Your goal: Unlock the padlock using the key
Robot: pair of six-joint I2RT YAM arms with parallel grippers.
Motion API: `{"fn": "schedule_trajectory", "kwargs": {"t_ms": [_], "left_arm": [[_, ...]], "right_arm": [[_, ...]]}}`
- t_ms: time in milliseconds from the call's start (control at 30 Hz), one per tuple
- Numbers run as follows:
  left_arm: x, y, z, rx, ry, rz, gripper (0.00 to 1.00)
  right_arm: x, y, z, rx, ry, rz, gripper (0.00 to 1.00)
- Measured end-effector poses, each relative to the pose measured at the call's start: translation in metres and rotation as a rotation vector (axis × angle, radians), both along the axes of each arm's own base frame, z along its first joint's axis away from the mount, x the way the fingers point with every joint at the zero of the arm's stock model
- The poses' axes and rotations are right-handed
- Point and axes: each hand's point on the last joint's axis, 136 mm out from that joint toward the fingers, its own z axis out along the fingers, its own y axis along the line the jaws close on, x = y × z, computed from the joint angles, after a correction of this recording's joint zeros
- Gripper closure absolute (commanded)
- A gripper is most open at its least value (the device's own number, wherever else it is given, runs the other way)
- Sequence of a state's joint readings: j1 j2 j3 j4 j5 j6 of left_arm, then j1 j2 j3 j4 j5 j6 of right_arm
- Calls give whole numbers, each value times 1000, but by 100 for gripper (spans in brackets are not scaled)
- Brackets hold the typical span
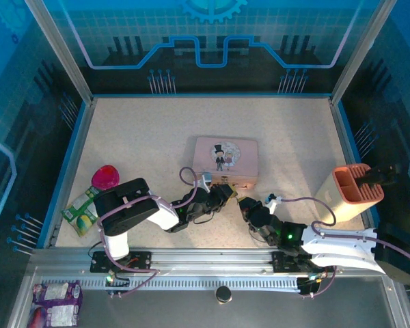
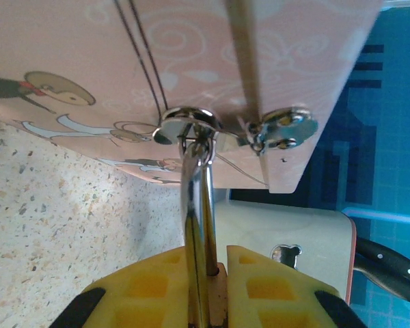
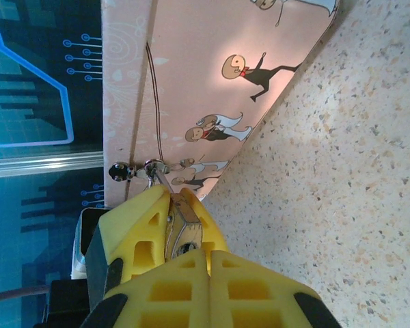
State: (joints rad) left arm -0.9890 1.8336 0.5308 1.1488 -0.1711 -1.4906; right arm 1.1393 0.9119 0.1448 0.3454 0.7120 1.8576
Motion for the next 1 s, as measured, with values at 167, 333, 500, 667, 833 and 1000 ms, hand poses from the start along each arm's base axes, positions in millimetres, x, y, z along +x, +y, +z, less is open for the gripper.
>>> {"fn": "schedule_trajectory", "kwargs": {"t_ms": [167,333,500,667,833,1000], "left_arm": [[0,-1,0,-3,1,-5,100],[-2,-2,2,-12,1,-17,100],[-3,-4,6,-23,-5,-27,100],[-8,-7,10,-32,-8,-54,100],[-9,-7,7,-18,2,-75,100],[-9,-2,-3,20,14,-88,100]], "right_arm": [[-3,9,5,20,0,41,100],[-5,13,7,29,-1,59,100],[-7,8,11,34,-2,59,100],[-12,-5,18,33,-2,53,100],[-11,-18,22,20,-10,53,100],[-10,-26,22,-16,-21,73,100]]}}
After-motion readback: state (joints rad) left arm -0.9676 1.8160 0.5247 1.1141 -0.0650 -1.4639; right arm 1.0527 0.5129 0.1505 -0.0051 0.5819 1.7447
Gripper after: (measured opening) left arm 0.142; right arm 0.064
